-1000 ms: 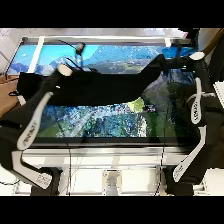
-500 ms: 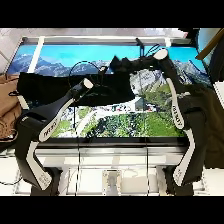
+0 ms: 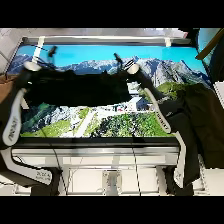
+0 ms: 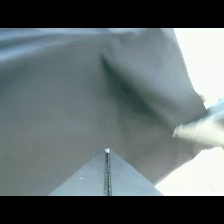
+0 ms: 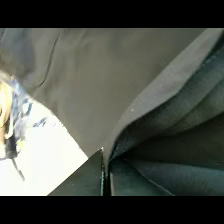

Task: Fold the clothes and pants, and hang the long-sleeved shirts on hangers.

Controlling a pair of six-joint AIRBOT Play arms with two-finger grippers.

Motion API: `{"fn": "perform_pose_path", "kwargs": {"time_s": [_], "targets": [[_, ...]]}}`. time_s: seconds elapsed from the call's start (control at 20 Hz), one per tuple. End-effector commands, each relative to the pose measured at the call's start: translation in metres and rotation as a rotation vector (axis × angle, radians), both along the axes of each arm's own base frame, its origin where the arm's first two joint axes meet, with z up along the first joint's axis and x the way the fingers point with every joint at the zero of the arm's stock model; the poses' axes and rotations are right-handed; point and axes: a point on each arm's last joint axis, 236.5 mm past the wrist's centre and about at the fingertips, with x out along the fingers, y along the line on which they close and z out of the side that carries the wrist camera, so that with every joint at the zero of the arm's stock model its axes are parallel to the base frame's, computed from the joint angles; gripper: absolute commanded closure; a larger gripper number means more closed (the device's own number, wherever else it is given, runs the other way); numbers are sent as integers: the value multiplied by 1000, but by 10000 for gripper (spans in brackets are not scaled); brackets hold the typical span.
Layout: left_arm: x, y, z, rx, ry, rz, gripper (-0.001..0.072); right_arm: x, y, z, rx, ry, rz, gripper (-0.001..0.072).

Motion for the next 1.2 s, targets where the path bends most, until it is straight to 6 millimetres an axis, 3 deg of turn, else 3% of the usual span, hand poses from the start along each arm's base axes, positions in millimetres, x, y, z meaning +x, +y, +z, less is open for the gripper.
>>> {"fn": "perform_pose_path", "kwargs": {"time_s": [0.0, 0.15, 0.2, 0.25, 0.3, 0.45, 0.55, 0.7, 0.8, 0.9, 1.0, 1.15], "targets": [[-12, 61, 38, 3, -35, 83, 690, -19, 52, -22, 23, -1, -2, 703], [-16, 66, 47, 6, -46, 85, 689, -34, 84, -41, 37, 3, -5, 702], [-17, 64, 46, 5, -42, 80, 689, -33, 91, -41, 54, 0, -27, 636], [-18, 62, 46, 4, -40, 75, 689, -29, 96, -35, 93, 7, -59, 374], [-18, 60, 46, 4, -40, 70, 689, -23, 100, -22, 147, 18, -90, 272], [-18, 59, 46, 4, -39, 67, 689, -1, 88, 18, 213, -46, -97, 271], [-19, 59, 46, 4, -37, 66, 689, 28, 52, 38, 214, -84, -148, 269], [-23, 56, 44, 2, -25, 47, 689, 66, -46, 54, 140, -108, -174, 264], [-23, 56, 44, 2, -24, 46, 689, 65, -126, 40, 22, -44, -140, 264], [-23, 57, 44, 2, -24, 49, 689, 46, -187, 12, -65, 83, -120, 264], [-23, 57, 44, 2, -24, 49, 689, 29, -222, -22, -120, 215, -136, 262], [-23, 58, 44, 1, -24, 50, 689, 23, -223, -55, -115, 302, -179, 221]]}}
